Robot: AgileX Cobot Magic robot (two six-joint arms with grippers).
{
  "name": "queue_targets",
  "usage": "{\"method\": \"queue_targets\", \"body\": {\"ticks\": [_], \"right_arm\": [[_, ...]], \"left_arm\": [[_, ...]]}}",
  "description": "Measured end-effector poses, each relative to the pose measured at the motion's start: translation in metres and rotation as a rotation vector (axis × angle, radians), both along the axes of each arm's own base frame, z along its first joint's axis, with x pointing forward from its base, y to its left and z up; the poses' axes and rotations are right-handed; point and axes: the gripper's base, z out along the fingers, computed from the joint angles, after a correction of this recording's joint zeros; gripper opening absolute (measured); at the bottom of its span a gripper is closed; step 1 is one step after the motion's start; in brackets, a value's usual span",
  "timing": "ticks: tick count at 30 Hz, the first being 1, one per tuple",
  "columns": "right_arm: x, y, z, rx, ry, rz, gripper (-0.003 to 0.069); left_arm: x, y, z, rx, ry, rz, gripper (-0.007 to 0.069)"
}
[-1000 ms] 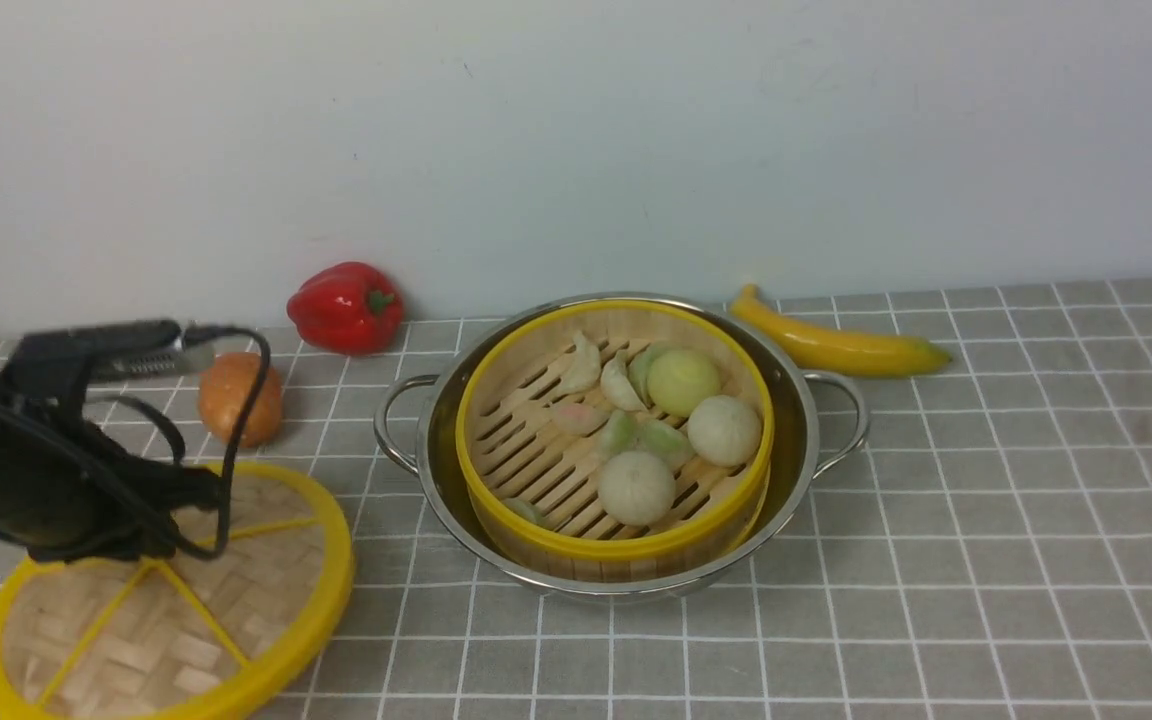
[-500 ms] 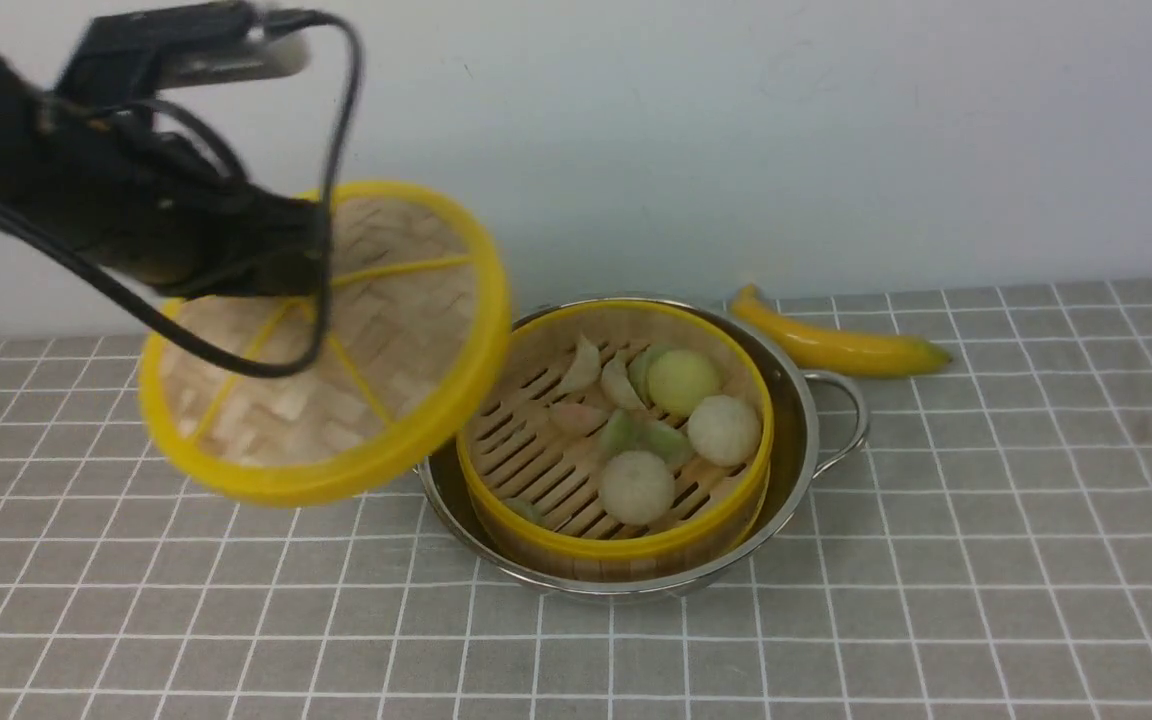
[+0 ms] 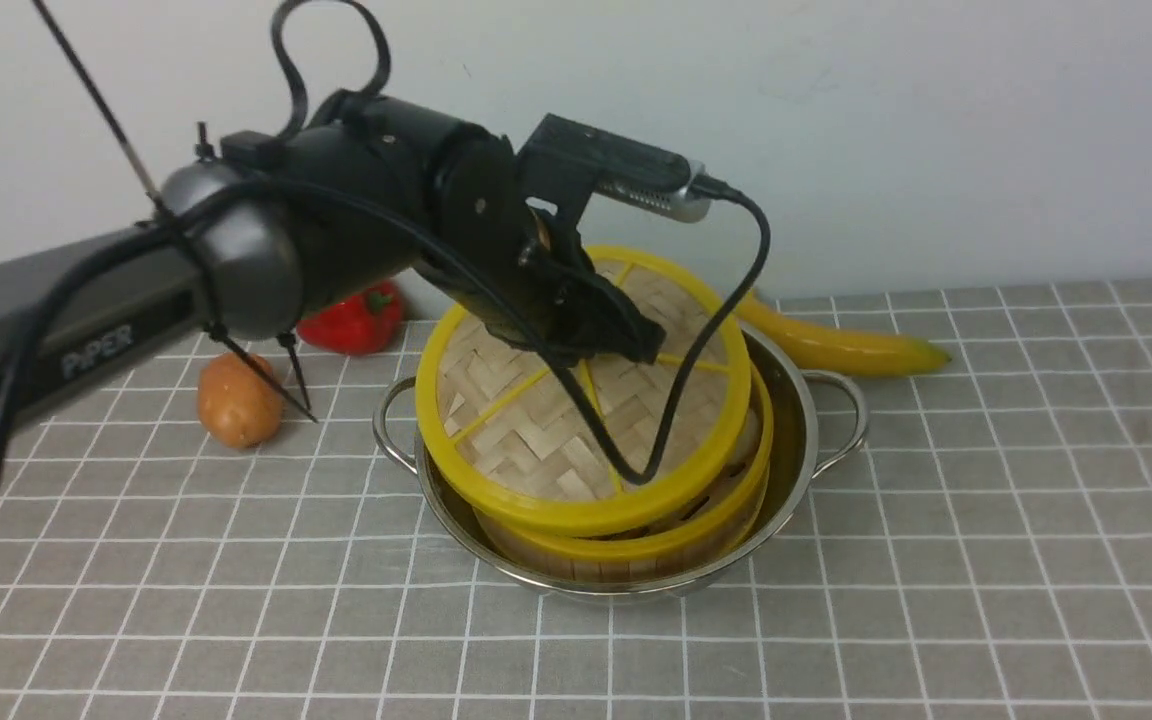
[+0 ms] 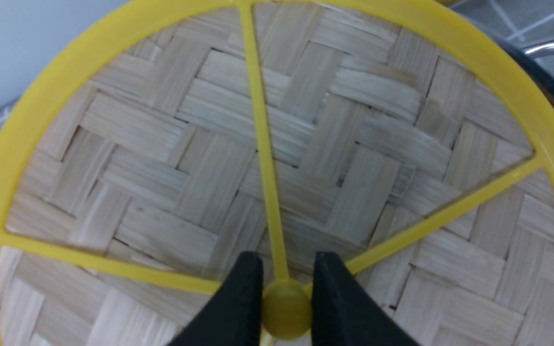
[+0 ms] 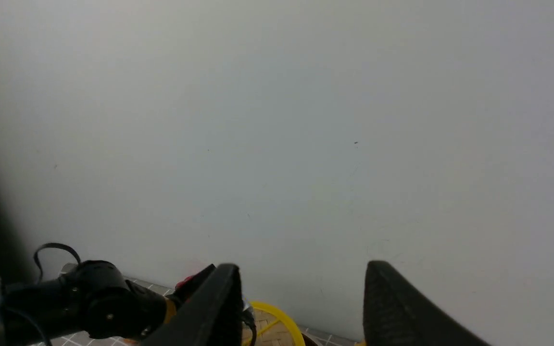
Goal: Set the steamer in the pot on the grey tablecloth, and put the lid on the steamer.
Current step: 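Place the yellow bamboo steamer lid onto the steamer in the pot with the left gripper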
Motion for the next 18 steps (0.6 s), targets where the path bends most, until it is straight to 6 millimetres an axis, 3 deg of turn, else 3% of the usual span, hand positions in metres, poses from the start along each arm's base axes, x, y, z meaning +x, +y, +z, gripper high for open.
{"method": "queue_targets", "body": {"ticks": [4,18], "right_arm": [[0.000,0.000,0.000,0.002,0.001,0.004,0.0356],[0.000,0.000,0.000,0.003,0.001,0.005,0.0356]], "left_arm": [[0.006,-0.003,-0.012,0.012,0.021,0.002,0.0120],[0.008,-0.010,-0.020,-0.039,0.041,-0.011,0.0120]]}}
